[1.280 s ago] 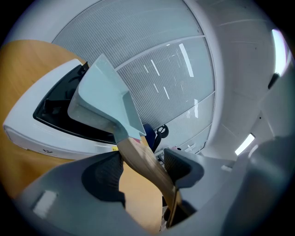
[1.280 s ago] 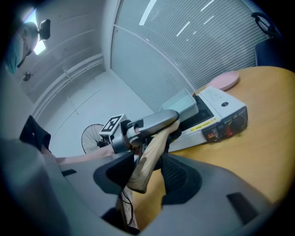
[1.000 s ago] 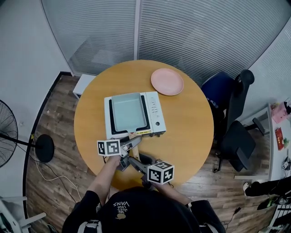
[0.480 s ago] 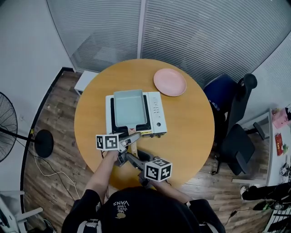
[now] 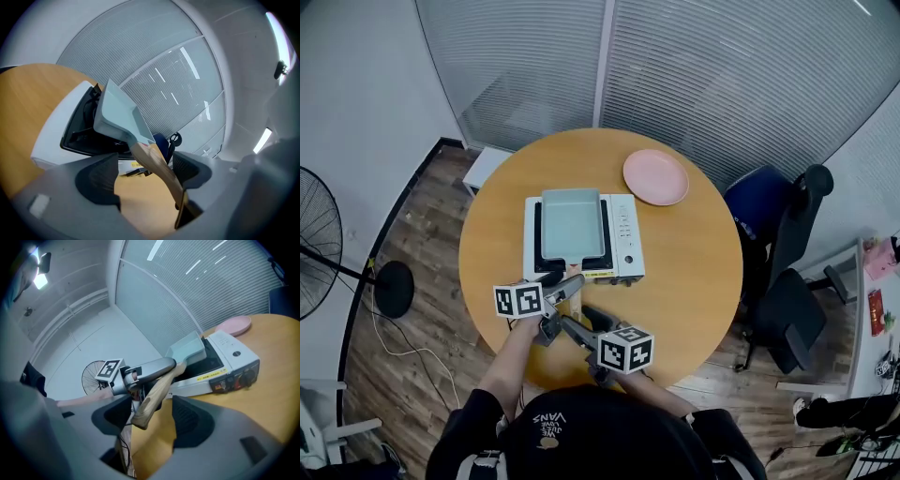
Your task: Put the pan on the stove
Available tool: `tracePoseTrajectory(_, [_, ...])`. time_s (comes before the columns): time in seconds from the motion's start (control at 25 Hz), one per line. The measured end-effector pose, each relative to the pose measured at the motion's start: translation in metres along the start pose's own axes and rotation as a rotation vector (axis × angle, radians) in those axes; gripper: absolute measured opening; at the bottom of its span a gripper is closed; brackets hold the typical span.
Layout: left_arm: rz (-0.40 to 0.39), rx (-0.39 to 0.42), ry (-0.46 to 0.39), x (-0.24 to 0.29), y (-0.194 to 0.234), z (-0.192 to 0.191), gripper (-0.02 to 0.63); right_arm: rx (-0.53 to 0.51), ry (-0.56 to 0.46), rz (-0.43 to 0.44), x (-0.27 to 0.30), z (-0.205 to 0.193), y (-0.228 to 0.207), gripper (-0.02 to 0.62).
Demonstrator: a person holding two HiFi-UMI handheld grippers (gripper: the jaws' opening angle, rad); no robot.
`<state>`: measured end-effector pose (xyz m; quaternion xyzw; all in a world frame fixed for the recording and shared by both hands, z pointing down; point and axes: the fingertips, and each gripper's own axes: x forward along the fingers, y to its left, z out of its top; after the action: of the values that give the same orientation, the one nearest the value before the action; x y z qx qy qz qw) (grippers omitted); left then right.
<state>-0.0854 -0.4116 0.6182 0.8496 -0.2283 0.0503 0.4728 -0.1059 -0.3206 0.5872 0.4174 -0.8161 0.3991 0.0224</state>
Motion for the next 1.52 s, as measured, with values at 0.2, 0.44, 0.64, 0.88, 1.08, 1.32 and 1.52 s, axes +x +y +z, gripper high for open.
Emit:
tracePoseTrajectory(0.2, [0.051,0.031,-0.073,-0.025,-0.003,0.001,0.348,-0.022,-0.014,0.029,-0.014,0.004,0.007,0.244])
tracePoseTrajectory(0.44, [0.095,0.109,-0.193,-0.052,-0.027,0.012,0.348,-0.050,-0.050,0.051,-0.034,0.011,0.014,0.242])
tracePoseTrajectory(0.64, [0.129,0.212,-0.264,-0.070,-0.057,0.013,0.347,-0.091,-0.080,0.057,-0.057,0.015,0.016,0.242])
tracePoseTrajectory(0.88, [0.178,0.353,-0.325,-0.086,-0.091,0.006,0.334,-0.147,-0.111,0.062,-0.084,0.021,0.017,0.216])
tracePoseTrajectory(1.08, [0.191,0.441,-0.380,-0.094,-0.122,-0.003,0.213,-0.204,-0.119,0.105,-0.100,0.018,0.027,0.114])
tracePoseTrajectory(1.32, [0.233,0.506,-0.438,-0.105,-0.148,-0.023,0.101,-0.251,-0.106,0.159,-0.115,0.010,0.039,0.085])
tracePoseTrajectory(1.52, [0.283,0.525,-0.451,-0.110,-0.161,-0.047,0.041,-0.264,-0.088,0.178,-0.129,0.001,0.037,0.054])
